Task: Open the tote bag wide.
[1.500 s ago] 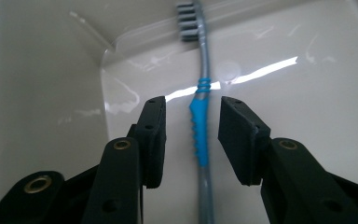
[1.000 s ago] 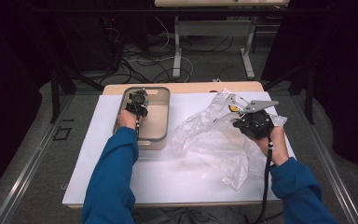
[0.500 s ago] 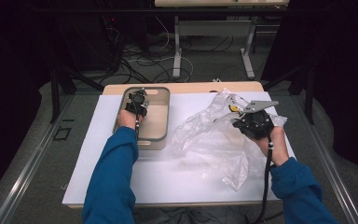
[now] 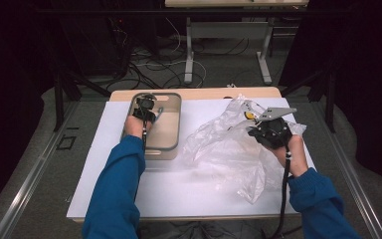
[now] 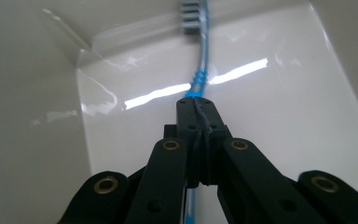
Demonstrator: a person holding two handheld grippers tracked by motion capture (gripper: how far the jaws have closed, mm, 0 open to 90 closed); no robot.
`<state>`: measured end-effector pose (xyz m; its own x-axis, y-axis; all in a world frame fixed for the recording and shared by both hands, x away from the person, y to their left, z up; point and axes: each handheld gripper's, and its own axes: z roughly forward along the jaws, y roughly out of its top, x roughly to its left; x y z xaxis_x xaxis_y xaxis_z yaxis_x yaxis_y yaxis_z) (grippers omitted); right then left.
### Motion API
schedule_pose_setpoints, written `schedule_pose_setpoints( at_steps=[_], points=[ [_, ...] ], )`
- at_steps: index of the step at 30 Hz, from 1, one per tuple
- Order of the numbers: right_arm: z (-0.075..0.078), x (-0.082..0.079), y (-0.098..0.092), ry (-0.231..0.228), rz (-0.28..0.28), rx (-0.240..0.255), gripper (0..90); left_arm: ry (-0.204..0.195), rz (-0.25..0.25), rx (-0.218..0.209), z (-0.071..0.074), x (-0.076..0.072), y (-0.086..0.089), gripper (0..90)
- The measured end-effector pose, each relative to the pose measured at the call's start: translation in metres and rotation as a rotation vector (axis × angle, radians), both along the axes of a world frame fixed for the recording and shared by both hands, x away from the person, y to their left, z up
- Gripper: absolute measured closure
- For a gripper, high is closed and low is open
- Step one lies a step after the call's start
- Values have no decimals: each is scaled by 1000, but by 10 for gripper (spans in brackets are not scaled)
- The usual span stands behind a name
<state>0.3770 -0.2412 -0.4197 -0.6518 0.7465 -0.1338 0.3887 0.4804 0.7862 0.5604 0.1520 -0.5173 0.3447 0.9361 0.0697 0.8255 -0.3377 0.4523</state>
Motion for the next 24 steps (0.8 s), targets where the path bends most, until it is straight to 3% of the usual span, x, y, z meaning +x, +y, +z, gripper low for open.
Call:
schedule_pose_setpoints(
  at_steps=[3,5,10,12,13,16,20,24],
  points=[
    [0,0,0,-2,5,-1,900,-8,-9,-9,-2,1,-1,900],
    [0,0,0,1,5,2,900,-35,-5,-17,-2,3,0,896],
    [-1,1,-1,6,6,3,900,-107,-17,1,-3,9,-3,724],
    [-2,2,-1,8,4,-2,900,-97,-34,-9,-6,12,-4,705],
    [-2,2,-1,11,6,-1,900,-94,-29,6,-8,13,-5,698],
    [-2,2,-1,8,8,1,900,-53,-45,7,-15,15,-6,701],
    [-2,2,-1,9,7,2,900,-48,-33,-24,-16,15,-5,740],
    [-2,2,-1,11,8,2,900,13,-32,-60,-14,13,0,789]
  ],
)
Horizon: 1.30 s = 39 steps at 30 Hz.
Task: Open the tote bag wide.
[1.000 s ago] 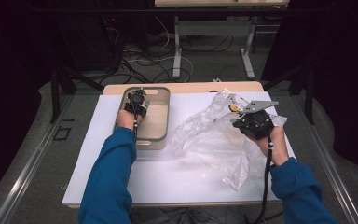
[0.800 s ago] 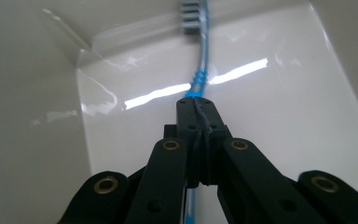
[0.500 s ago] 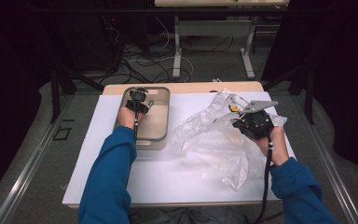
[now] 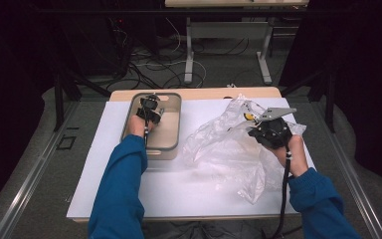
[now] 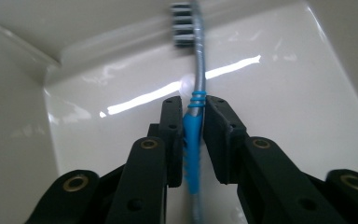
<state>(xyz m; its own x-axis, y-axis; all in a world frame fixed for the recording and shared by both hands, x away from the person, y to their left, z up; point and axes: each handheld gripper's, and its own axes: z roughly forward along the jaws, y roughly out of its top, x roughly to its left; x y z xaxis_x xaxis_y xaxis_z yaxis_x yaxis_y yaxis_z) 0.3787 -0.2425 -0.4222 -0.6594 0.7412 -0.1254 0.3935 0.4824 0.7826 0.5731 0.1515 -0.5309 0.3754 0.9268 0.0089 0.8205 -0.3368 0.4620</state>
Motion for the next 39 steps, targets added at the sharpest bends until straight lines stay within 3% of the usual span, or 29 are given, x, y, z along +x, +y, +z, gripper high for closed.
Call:
schedule_pose_setpoints(
  at_steps=[9,25,39],
  points=[
    [0,-1,2,1,4,-9,900,34,-30,-6,3,-4,0,803],
    [1,-1,1,-4,2,-5,900,-19,-107,-74,20,-15,-1,805],
    [2,-1,1,-9,3,-4,900,-56,-169,-83,37,-23,-4,804]
  ],
)
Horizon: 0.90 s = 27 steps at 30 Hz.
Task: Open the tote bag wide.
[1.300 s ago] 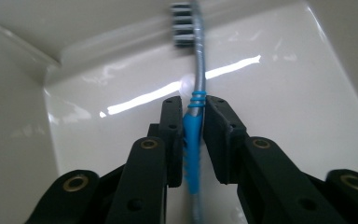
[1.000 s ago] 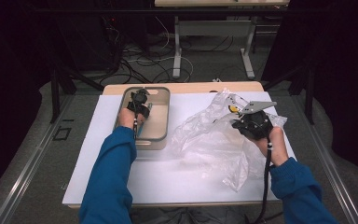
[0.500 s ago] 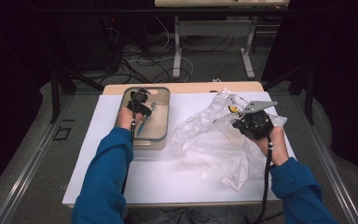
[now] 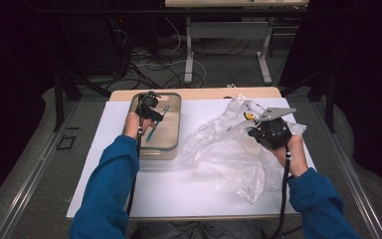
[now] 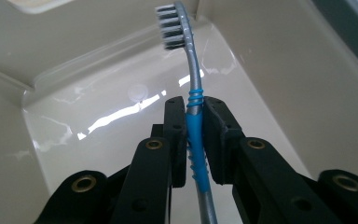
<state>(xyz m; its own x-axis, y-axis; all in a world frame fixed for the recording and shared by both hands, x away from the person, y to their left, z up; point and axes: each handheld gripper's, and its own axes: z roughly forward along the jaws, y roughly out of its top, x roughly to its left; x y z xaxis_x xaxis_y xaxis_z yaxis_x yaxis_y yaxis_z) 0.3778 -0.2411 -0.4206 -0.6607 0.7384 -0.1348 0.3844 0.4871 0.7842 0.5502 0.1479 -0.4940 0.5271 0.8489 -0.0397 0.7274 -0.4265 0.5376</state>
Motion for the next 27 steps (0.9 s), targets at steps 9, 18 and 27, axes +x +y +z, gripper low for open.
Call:
schedule_pose_setpoints(
  at_steps=[9,18,27],
  points=[
    [0,-1,0,2,-7,-2,900,-19,-21,6,12,-6,0,804],
    [0,0,1,-4,2,-10,900,-33,-64,29,23,-18,-2,804],
    [0,-1,2,-8,-1,-9,900,-56,-80,25,26,-29,3,804]
  ],
)
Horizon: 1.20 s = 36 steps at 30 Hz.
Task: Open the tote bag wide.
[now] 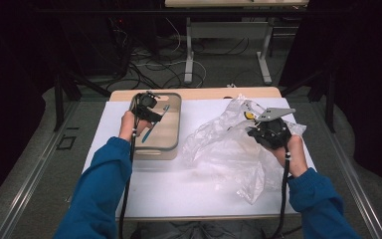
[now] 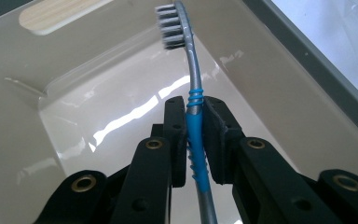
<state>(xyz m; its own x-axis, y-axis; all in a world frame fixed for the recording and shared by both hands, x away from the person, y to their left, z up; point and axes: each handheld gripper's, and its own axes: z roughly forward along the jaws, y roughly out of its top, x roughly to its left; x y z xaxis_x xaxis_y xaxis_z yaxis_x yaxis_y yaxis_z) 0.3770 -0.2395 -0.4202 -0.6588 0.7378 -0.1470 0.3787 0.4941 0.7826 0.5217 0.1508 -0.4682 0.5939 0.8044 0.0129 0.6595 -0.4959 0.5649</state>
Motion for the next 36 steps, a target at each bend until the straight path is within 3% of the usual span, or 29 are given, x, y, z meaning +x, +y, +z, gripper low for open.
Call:
schedule_pose_setpoints(
  at_steps=[15,26,36],
  points=[
    [0,0,1,5,1,-1,900,-33,-53,21,9,-26,-7,804],
    [0,-1,2,2,1,-1,900,-94,-67,56,25,-36,-9,804],
    [0,-1,3,3,1,-3,900,-107,-117,39,39,-52,-11,804]
  ],
)
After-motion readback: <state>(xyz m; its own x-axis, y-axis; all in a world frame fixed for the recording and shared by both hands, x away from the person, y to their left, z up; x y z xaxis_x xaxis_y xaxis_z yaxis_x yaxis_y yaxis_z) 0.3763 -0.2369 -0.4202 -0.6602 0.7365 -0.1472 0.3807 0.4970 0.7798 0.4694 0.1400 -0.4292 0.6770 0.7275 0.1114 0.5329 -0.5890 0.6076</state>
